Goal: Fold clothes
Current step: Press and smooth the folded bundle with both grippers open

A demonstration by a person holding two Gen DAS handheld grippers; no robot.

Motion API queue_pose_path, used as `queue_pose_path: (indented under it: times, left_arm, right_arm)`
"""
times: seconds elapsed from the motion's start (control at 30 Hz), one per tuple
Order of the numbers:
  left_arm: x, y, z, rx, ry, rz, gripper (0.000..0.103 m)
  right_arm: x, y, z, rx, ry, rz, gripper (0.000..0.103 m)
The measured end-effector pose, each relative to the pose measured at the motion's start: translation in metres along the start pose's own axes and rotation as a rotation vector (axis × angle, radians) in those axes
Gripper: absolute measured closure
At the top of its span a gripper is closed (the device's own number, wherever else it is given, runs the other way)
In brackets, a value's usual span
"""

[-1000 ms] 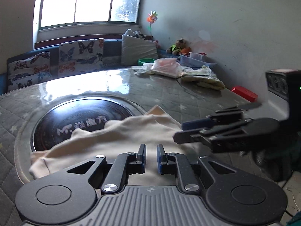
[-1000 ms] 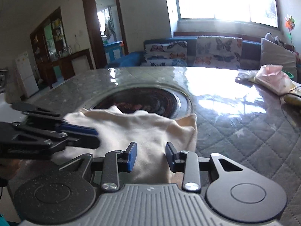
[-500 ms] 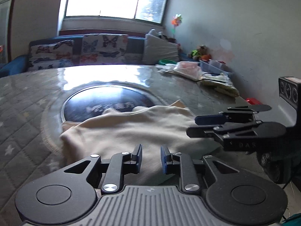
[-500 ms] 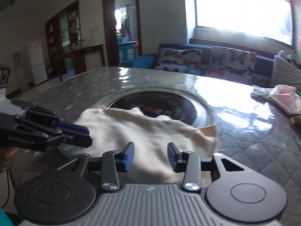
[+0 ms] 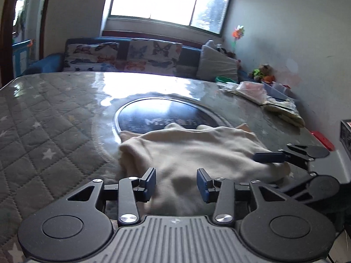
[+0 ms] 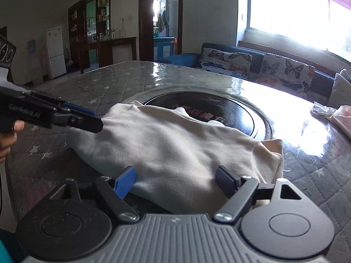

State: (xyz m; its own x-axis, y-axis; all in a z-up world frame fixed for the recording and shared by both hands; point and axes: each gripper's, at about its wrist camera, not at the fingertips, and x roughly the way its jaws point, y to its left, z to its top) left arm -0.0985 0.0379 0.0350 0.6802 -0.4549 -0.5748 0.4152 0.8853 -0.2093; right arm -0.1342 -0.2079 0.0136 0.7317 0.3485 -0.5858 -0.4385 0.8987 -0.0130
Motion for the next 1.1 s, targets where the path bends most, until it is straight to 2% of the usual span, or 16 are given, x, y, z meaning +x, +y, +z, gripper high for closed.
queue_pose_path:
  times: [0.2,0.27,0.53,0.63,0.73,0.83,1.1]
  left_arm:
    - [0.005,0.014,0.001,-0.064,0.021,0.047,0.046]
    - [0.009,0.016,0.002,-0.082,0.037,0.042,0.039]
    - [0.020,0.019,0.004,-0.112,0.074,0.066,0.029]
    - [0.022,0.018,0.006,-0.110,0.083,0.082,0.017]
    - [0.025,0.020,0.006,-0.128,0.097,0.067,0.013]
    - [0.026,0.020,0.006,-0.140,0.107,0.058,0.001]
    - [0.026,0.022,0.009,-0.162,0.124,0.052,0.000]
  right_arm:
    - [0.005,0.005,0.000,-0.027,0.010,0.011,0.004]
    - [0.006,0.006,0.001,-0.031,0.015,0.015,0.000]
    - [0.010,0.010,0.000,-0.055,0.033,-0.003,0.000]
    - [0.012,0.012,0.000,-0.067,0.039,-0.012,0.000]
    - [0.012,0.012,-0.001,-0.072,0.044,-0.010,0.000]
    - [0.012,0.012,-0.001,-0.077,0.046,-0.013,0.000]
    - [0.009,0.013,-0.001,-0.087,0.048,-0.018,0.000]
